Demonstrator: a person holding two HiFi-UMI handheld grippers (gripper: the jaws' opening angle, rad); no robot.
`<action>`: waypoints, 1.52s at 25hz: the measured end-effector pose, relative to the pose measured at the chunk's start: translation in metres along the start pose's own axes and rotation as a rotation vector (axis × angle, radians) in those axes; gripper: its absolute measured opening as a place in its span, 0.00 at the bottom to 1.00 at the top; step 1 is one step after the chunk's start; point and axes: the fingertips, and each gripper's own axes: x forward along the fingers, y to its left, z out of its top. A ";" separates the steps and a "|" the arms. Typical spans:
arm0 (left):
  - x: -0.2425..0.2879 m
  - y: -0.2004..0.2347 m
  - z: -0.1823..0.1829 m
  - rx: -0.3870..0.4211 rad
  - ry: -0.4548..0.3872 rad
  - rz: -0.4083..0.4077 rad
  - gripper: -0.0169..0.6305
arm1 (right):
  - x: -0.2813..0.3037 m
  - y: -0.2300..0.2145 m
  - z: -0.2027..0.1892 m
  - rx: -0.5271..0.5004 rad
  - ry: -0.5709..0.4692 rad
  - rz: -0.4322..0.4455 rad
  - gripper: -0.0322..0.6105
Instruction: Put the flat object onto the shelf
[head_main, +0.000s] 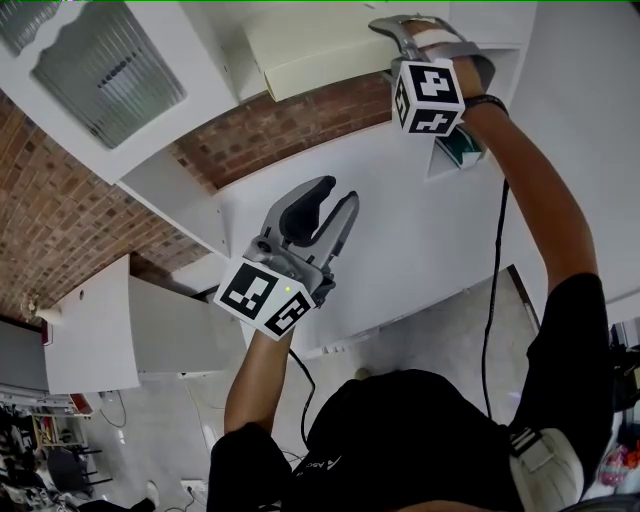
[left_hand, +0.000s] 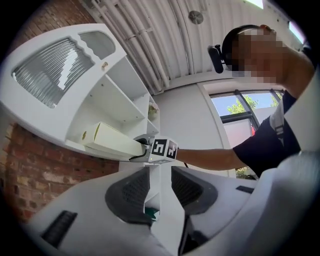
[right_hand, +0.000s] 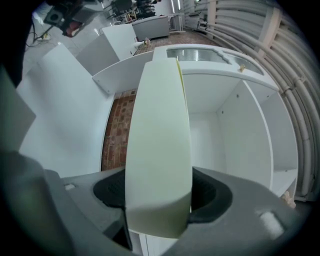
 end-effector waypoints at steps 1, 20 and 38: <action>-0.001 0.001 -0.002 -0.006 0.002 0.005 0.21 | 0.000 0.000 0.000 -0.001 0.001 -0.004 0.53; -0.012 0.003 0.005 0.050 0.019 0.112 0.02 | -0.053 -0.008 -0.007 0.042 -0.017 -0.072 0.56; -0.017 -0.044 0.034 0.137 -0.029 0.128 0.02 | -0.220 0.028 0.065 0.675 -0.475 -0.042 0.34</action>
